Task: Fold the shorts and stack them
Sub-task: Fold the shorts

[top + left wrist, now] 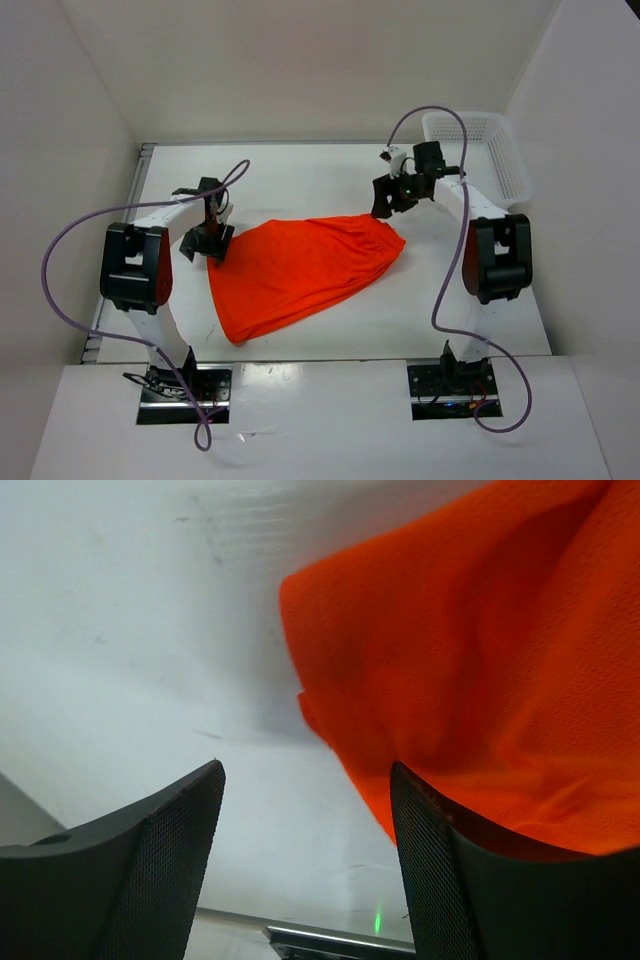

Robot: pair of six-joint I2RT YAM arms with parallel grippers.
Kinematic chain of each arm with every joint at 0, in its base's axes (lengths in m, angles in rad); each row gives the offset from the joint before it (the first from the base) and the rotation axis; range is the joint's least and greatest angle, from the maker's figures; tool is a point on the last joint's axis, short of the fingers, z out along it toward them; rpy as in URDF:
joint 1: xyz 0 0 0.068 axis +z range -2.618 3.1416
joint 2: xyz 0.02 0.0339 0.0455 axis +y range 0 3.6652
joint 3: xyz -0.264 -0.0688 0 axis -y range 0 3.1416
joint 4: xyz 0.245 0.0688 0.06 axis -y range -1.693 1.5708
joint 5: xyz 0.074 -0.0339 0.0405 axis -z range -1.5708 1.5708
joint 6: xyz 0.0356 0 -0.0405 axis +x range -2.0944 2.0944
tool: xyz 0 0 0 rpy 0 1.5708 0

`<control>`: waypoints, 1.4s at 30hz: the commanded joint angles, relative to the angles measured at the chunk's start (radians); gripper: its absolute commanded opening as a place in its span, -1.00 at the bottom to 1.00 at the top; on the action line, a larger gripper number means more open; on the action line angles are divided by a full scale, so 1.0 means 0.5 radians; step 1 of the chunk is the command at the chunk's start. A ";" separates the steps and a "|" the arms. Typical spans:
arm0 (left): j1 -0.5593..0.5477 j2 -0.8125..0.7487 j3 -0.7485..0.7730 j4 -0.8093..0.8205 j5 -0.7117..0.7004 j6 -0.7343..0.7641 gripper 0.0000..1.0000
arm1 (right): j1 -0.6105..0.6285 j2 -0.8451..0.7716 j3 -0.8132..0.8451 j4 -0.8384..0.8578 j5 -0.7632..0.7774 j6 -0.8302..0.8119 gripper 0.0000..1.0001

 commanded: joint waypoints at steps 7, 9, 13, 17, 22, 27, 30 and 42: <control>-0.039 0.216 0.024 -0.017 0.229 0.006 0.46 | 0.163 0.440 0.098 0.255 0.059 0.297 0.56; -0.057 0.278 0.024 -0.017 0.229 0.006 0.33 | 0.237 0.502 0.098 0.295 0.139 0.368 0.52; -0.076 0.431 0.051 -0.060 0.312 0.006 -0.47 | 0.240 0.523 0.077 0.338 0.118 0.524 -0.23; -0.054 0.508 0.119 -0.023 0.184 0.006 -1.00 | 0.148 0.523 0.168 0.449 0.249 0.782 -1.00; 0.120 0.646 0.407 0.133 -0.138 0.006 -1.00 | 0.047 0.523 0.358 0.489 0.547 1.046 -1.00; 0.145 0.812 0.748 0.311 -0.461 0.006 -1.00 | 0.028 0.523 0.445 0.507 0.734 1.046 -1.00; 0.054 0.888 0.913 0.378 -0.559 0.006 -0.98 | 0.028 0.523 0.445 0.507 0.679 1.006 -0.60; -0.115 0.426 0.850 0.416 -0.498 0.006 0.17 | -0.067 0.088 0.133 0.431 0.397 0.868 0.49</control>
